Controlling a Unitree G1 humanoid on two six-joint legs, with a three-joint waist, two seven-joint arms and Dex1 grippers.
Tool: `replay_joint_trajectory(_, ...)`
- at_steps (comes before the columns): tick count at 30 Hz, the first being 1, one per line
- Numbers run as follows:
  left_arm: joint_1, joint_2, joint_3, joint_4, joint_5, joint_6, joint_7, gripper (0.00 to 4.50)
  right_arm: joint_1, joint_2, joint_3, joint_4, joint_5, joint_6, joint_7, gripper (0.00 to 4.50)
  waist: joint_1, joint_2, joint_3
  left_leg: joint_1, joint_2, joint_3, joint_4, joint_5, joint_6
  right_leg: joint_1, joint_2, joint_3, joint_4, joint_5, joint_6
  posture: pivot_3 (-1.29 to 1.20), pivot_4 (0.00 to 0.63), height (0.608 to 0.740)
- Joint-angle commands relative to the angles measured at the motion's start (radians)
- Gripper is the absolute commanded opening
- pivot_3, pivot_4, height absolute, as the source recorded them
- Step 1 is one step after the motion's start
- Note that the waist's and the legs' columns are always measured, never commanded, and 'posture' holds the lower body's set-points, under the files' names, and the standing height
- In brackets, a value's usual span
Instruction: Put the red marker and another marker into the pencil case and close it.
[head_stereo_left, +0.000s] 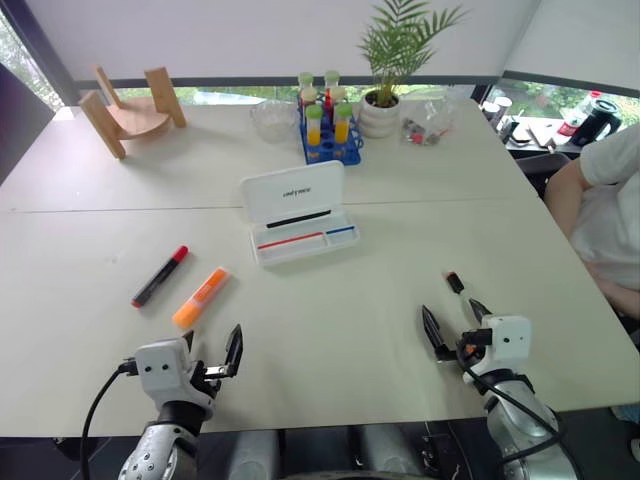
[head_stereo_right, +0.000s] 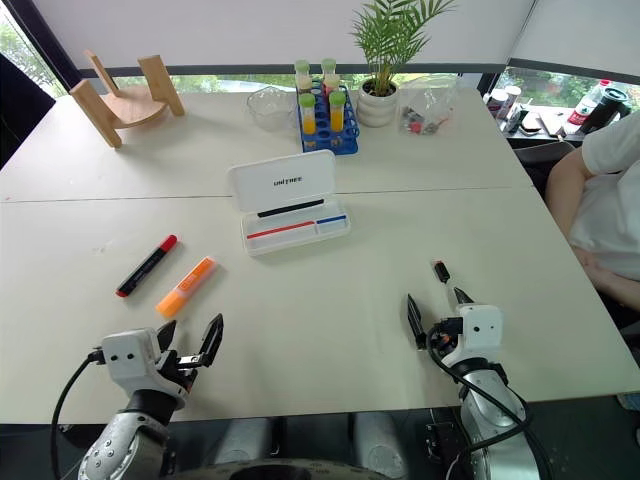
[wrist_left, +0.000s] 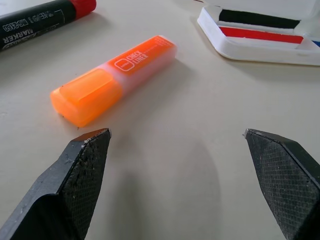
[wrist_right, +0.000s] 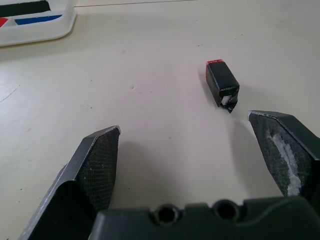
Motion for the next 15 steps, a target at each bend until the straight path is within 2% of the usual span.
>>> replay_joint_trajectory(1,-0.004,0.005,-0.003,-0.044,0.005,0.0,0.008,4.42,0.018,-0.004,-0.012,0.038,-0.004,-0.006,0.0,4.5,0.0,0.0,0.0,0.0,0.0,0.0,0.0,0.0,0.0,0.0,0.0,0.0,0.0,0.0,0.0,0.0,0.15,0.74)
replay_joint_trajectory(11,-0.011,0.036,0.015,-0.005,0.006,-0.025,-0.024,4.42,0.037,-0.03,-0.058,0.126,0.004,-0.114,0.025,4.5,0.002,-0.003,-0.001,0.0,-0.001,0.001,0.001,0.0,0.0,0.002,0.0,-0.001,0.0,0.0,0.0,0.0,0.15,0.74)
replay_joint_trajectory(13,-0.02,0.086,0.031,0.0,0.002,-0.037,-0.075,4.42,0.051,-0.055,-0.082,0.088,0.022,-0.106,0.046,4.5,0.006,-0.001,-0.001,0.0,-0.001,0.001,0.001,0.0,0.0,0.002,-0.001,-0.001,-0.001,0.0,0.0,0.0,0.15,0.74)
replay_joint_trajectory(15,-0.092,0.185,0.078,-0.012,-0.05,-0.007,-0.16,4.42,0.063,-0.12,-0.123,0.002,0.06,-0.076,0.098,4.5,0.013,0.001,0.001,0.0,-0.001,0.001,0.002,0.0,0.0,0.001,-0.002,-0.002,-0.001,0.0,0.0,0.0,0.15,0.74)
